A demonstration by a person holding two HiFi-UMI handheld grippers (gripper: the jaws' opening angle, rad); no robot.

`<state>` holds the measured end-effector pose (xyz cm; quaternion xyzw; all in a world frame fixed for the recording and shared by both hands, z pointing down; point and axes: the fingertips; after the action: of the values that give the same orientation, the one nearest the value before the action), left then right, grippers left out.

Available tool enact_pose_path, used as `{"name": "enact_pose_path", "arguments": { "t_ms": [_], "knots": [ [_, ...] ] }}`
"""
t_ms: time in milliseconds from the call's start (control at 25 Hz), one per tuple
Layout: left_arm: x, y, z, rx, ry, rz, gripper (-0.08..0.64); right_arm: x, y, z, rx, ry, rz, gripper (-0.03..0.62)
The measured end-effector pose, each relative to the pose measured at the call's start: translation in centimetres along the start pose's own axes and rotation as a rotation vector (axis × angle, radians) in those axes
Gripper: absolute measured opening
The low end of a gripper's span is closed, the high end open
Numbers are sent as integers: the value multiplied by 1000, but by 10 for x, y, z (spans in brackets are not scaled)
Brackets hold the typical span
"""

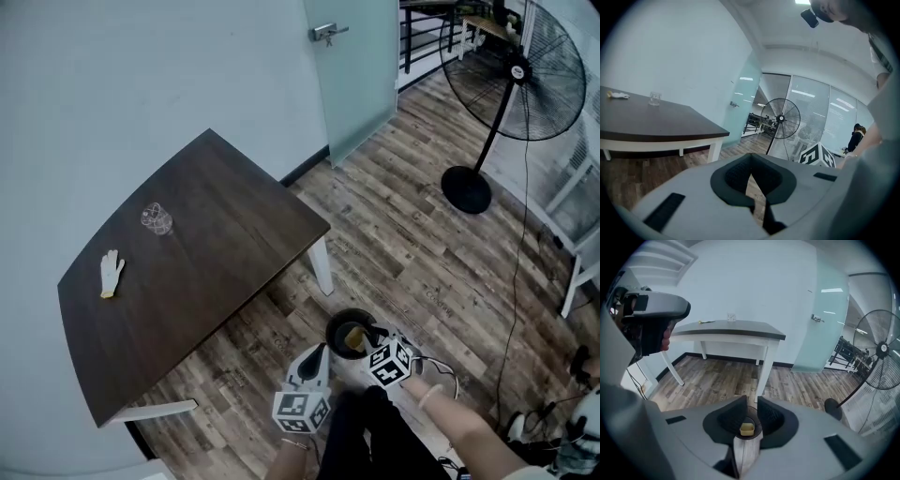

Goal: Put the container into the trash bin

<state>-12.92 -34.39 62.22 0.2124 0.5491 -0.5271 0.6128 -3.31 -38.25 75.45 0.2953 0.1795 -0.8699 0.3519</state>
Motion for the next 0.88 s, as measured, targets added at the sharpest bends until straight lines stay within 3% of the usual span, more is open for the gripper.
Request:
{"name": "enact_pose_path", "arguments": {
  "t_ms": [880],
  "knots": [
    [63, 81, -90, -49, 39, 63, 18, 64, -32, -166, -63, 219, 70, 44]
  ]
}}
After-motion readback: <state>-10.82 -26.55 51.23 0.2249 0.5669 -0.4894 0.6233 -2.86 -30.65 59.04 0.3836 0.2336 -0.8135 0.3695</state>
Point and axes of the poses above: the fingertips, and each gripper's own axes: z forward along the fingers, y to its right, x out of its top, and after that the axes turned 1 degree about -y, right-handed
